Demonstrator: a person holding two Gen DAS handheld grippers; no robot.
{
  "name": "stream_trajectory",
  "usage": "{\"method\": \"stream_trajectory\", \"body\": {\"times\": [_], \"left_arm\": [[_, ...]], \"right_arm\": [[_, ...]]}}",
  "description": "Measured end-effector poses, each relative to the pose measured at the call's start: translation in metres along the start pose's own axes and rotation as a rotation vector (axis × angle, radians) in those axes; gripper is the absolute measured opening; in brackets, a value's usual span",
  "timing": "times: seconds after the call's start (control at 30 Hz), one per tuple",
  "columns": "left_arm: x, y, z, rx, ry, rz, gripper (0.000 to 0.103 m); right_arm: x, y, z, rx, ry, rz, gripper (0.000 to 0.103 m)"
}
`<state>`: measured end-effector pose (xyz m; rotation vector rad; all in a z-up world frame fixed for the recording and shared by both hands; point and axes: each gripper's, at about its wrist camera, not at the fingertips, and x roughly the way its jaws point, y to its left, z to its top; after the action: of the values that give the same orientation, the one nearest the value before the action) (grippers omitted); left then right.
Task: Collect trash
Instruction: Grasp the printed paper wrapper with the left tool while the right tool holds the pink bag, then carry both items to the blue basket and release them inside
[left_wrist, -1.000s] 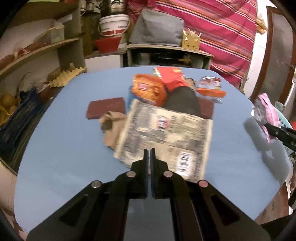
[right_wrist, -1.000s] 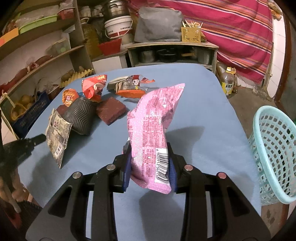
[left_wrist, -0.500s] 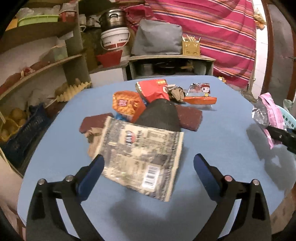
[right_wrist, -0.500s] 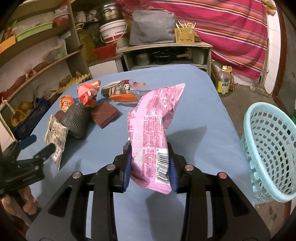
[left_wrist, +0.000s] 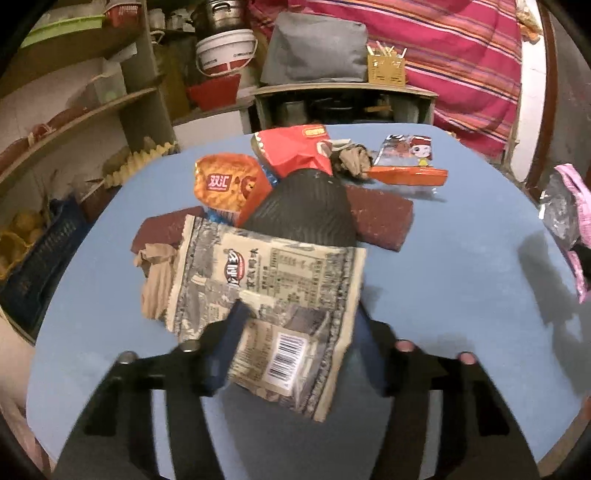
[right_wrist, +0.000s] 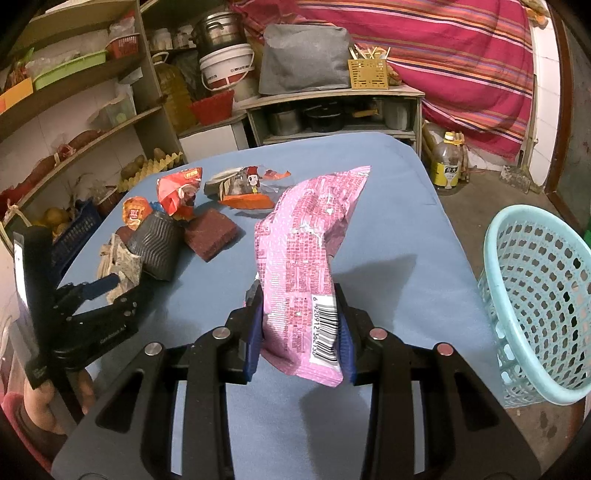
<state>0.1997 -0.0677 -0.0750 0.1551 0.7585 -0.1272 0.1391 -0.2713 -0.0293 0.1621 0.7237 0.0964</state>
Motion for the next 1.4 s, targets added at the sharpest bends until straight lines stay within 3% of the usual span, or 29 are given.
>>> {"method": "stream_trajectory", "body": {"times": [0.13, 0.3, 0.43, 0.67, 0.9, 0.97, 1.03, 1.13, 1.4], "left_arm": [[-0.019, 0.000, 0.000, 0.023, -0.041, -0.022, 0.020], [-0.048, 0.001, 0.010, 0.026, -0.087, -0.066, 0.003], [-0.066, -0.002, 0.024, 0.027, -0.112, -0.096, 0.001], [-0.080, -0.011, 0.047, 0.032, -0.141, -0.084, 0.000], [-0.055, -0.013, 0.018, 0.053, -0.058, -0.078, 0.003], [-0.045, -0.016, 0.009, 0.051, -0.027, -0.061, 0.014], [-0.041, -0.020, 0.001, 0.044, -0.033, -0.025, 0.076], [-0.043, -0.030, -0.007, 0.069, -0.085, 0.021, 0.080], [-0.004, -0.029, -0.009, 0.057, -0.003, 0.133, 0.079]], "right_arm": [[-0.001, -0.001, -0.002, -0.004, 0.000, 0.002, 0.036], [-0.003, -0.001, -0.001, 0.003, -0.006, 0.006, 0.036], [-0.015, -0.002, 0.005, -0.005, -0.034, 0.010, 0.035], [-0.038, -0.027, 0.021, 0.007, -0.085, -0.013, 0.034], [-0.026, -0.043, 0.011, 0.048, -0.040, 0.004, 0.034], [-0.025, -0.040, 0.010, 0.037, -0.036, 0.005, 0.034], [-0.023, -0.038, 0.007, 0.034, -0.030, 0.007, 0.034], [-0.019, -0.038, 0.005, 0.030, -0.018, 0.005, 0.035], [-0.016, -0.041, 0.003, 0.033, -0.012, 0.002, 0.035]]}}
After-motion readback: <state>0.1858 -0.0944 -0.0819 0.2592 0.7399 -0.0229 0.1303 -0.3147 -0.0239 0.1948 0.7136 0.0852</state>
